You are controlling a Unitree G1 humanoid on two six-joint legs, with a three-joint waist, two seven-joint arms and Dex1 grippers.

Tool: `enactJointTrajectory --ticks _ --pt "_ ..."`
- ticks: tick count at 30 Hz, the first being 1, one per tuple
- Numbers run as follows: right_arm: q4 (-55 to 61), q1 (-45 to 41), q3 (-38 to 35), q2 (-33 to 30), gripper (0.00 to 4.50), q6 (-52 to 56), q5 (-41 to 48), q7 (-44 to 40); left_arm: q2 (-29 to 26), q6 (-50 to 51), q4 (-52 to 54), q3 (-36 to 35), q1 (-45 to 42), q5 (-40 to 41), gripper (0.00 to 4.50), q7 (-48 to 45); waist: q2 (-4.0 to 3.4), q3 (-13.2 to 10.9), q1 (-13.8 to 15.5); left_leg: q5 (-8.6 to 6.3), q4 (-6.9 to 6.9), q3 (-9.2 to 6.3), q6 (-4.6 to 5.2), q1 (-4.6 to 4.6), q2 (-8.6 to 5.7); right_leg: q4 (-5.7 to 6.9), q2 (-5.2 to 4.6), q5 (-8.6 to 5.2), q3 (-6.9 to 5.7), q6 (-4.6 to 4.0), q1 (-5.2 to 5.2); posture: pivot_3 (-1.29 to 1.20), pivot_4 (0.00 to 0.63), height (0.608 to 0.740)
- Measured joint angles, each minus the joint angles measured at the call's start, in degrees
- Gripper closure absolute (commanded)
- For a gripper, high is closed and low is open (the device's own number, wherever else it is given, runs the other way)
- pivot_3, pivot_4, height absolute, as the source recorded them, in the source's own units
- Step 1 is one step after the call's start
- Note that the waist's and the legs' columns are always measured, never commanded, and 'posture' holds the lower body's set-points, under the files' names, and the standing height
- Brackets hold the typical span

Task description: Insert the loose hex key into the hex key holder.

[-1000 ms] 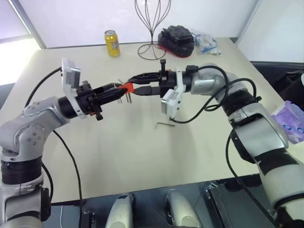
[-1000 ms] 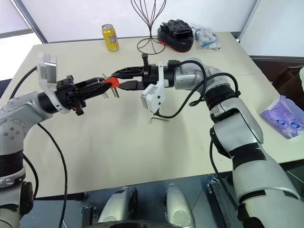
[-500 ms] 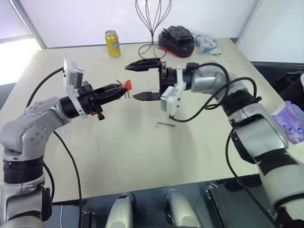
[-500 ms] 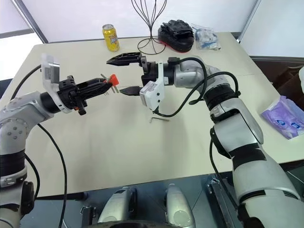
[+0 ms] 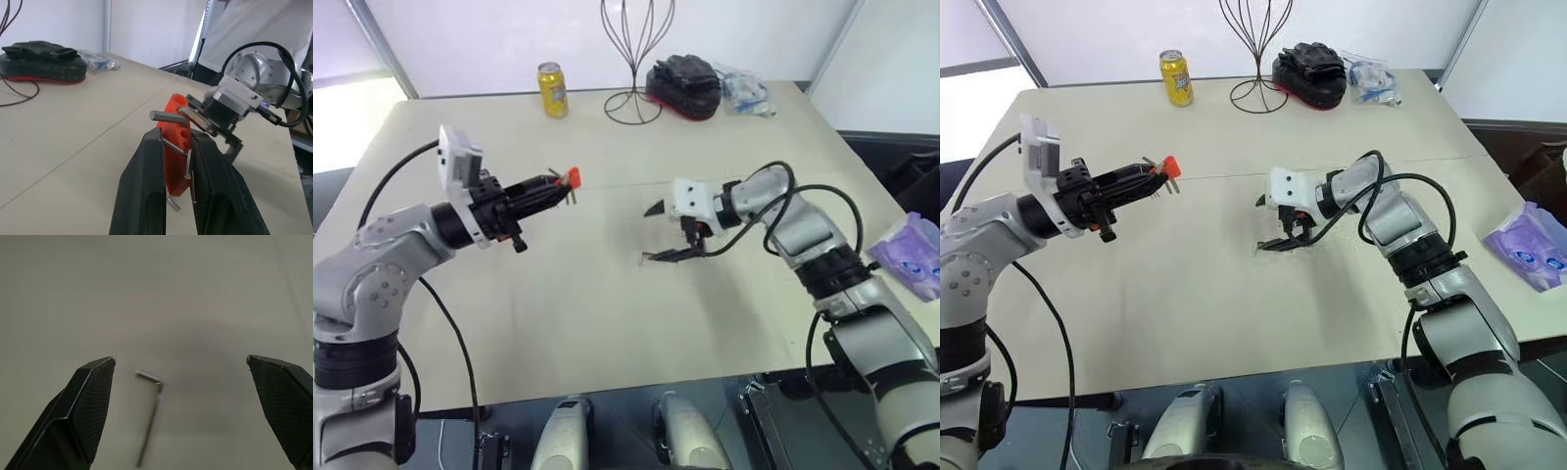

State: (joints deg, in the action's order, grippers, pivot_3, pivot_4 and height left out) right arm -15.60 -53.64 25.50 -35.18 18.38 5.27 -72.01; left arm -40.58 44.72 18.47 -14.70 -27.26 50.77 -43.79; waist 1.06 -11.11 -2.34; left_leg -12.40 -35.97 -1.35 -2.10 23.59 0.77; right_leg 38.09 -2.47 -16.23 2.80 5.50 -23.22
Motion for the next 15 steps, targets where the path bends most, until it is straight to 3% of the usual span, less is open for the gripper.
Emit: enactJointTrajectory --ticks 8,15 --pt "-2.1 2.0 0.7 6.1 0.04 8.8 -3.6 5.7 -1.1 1.1 1.2 -0.2 0.7 1.0 4.21 0.6 0.02 0.0 -0.1 0.00 -0.02 0.03 0.00 0.01 -0.07 -0.01 0.04 0.00 0.00 0.01 0.00 0.00 0.150 0.740" --pt "-11.6 1.7 1.0 8.0 0.04 2.1 -7.4 7.9 -1.6 1.4 2.7 -0.4 2.2 1.7 4.21 2.0 0.05 0.0 0.0 -0.01 -0.06 0.05 0.00 0.03 -0.11 -0.02 0.03 0.00 0.00 0.02 0.02 0.00 0.150 0.740"
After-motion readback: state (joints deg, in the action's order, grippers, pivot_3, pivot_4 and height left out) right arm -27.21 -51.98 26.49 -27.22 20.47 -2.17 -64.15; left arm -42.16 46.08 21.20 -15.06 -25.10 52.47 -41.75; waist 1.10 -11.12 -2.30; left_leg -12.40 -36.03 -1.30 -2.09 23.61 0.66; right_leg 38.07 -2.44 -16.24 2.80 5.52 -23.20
